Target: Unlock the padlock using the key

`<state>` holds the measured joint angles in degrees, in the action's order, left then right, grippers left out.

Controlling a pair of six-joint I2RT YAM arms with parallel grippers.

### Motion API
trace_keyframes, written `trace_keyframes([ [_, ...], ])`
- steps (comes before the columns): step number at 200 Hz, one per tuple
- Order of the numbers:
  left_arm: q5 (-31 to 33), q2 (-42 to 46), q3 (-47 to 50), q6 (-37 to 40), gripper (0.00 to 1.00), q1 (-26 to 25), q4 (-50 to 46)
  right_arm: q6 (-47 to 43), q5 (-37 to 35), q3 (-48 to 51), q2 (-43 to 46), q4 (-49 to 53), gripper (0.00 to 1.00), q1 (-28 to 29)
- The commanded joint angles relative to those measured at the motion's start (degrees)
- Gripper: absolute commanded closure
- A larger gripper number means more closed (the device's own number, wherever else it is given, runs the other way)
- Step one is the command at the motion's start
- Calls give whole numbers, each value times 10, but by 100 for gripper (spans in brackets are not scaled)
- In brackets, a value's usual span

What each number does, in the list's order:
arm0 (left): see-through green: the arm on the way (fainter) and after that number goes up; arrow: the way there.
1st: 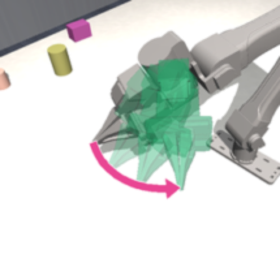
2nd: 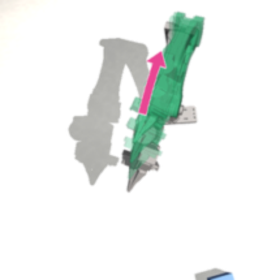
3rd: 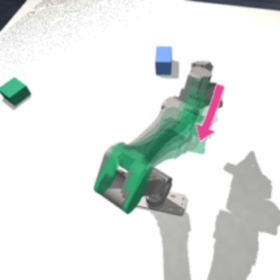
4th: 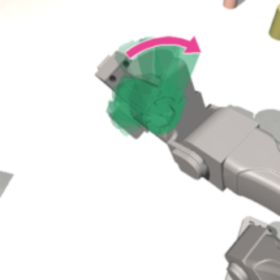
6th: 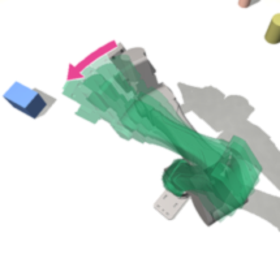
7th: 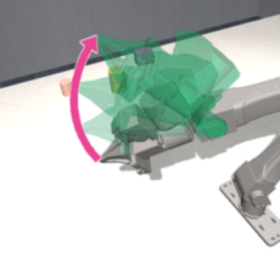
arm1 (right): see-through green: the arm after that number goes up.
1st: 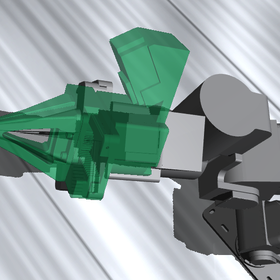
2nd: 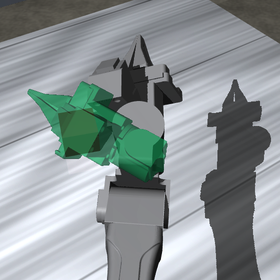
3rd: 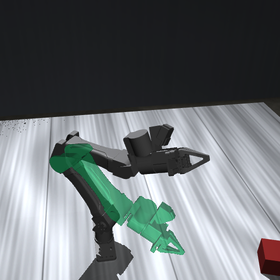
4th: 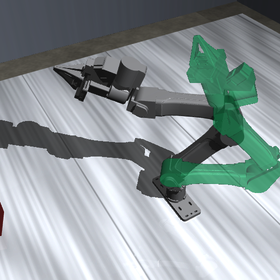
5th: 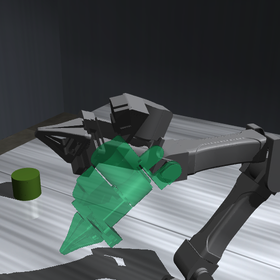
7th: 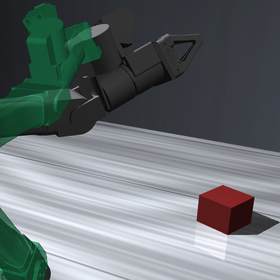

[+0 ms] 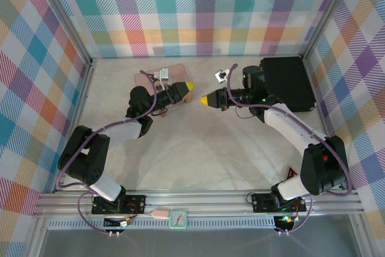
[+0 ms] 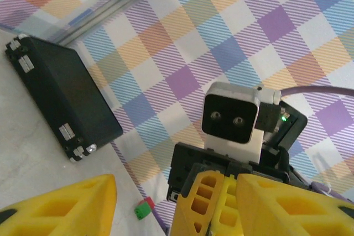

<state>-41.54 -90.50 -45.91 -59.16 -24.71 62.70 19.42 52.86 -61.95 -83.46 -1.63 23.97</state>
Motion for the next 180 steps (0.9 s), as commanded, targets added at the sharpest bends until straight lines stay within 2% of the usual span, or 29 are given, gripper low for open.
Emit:
trace_keyframes([
  [1, -14, -3, -9, 0, 43, -13, 15, 1, 25, -15, -15, -10, 100, -1],
  [38, -23, -18, -23, -4, 48, -23, 19, 14, 25, -13, -24, -28, 100, -1],
  [56, -26, -26, -26, -12, 66, -24, 30, 17, 25, -13, -28, -31, 100, -1],
  [82, -25, -33, -26, -22, 100, -24, 41, 18, 22, -14, -30, -32, 100, -2],
  [103, -15, -30, -23, -22, 100, -24, 41, 20, 16, -14, -27, -32, 100, -4],
  [118, 0, -27, -22, -20, 100, -25, 37, 26, -2, -9, -19, -33, 90, -5],
  [136, 32, -22, -13, -17, 100, -24, 35, 47, -34, 3, -3, -46, 61, -6],
  [148, 64, -19, -2, -18, 100, -25, 37, 69, -51, 21, 9, -75, 50, -6],
  [158, 92, -18, 8, -22, 100, -27, 48, 92, -68, 42, 18, -106, 44, -6],
  [180, 148, -23, 25, -35, 100, -34, 77, 157, -97, 98, 33, -196, 39, -6],
])
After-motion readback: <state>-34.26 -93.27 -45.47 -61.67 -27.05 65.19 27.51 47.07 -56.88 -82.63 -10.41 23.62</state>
